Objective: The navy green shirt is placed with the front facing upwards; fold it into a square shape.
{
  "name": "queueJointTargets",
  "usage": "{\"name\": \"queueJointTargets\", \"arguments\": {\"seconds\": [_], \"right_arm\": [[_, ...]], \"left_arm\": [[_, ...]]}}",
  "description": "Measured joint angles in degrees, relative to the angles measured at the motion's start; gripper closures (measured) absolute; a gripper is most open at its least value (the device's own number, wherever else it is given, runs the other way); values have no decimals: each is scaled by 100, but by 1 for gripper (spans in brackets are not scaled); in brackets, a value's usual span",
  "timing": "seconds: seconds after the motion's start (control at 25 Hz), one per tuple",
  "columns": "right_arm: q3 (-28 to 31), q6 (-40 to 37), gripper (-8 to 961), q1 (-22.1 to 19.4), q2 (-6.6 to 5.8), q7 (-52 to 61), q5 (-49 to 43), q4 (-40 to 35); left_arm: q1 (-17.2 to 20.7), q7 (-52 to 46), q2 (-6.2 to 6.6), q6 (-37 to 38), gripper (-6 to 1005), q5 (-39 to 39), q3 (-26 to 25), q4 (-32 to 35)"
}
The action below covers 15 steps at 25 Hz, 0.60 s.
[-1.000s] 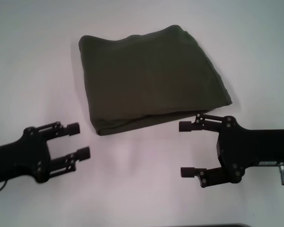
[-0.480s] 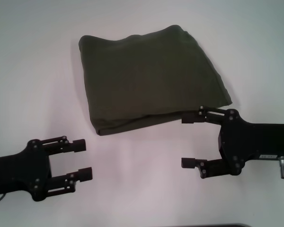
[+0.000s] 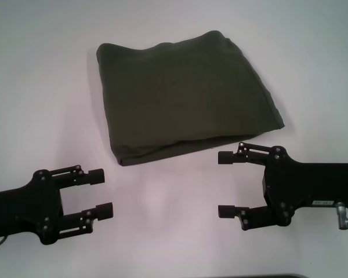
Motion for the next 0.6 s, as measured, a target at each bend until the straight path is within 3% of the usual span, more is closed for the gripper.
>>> {"name": "queueJointTargets", "arguments": {"seconds": [0.6], "right_arm": [[-13, 6, 38, -30, -6, -3, -80, 132]], "left_arm": [[-14, 4, 13, -13, 328, -15, 1, -39]]}}
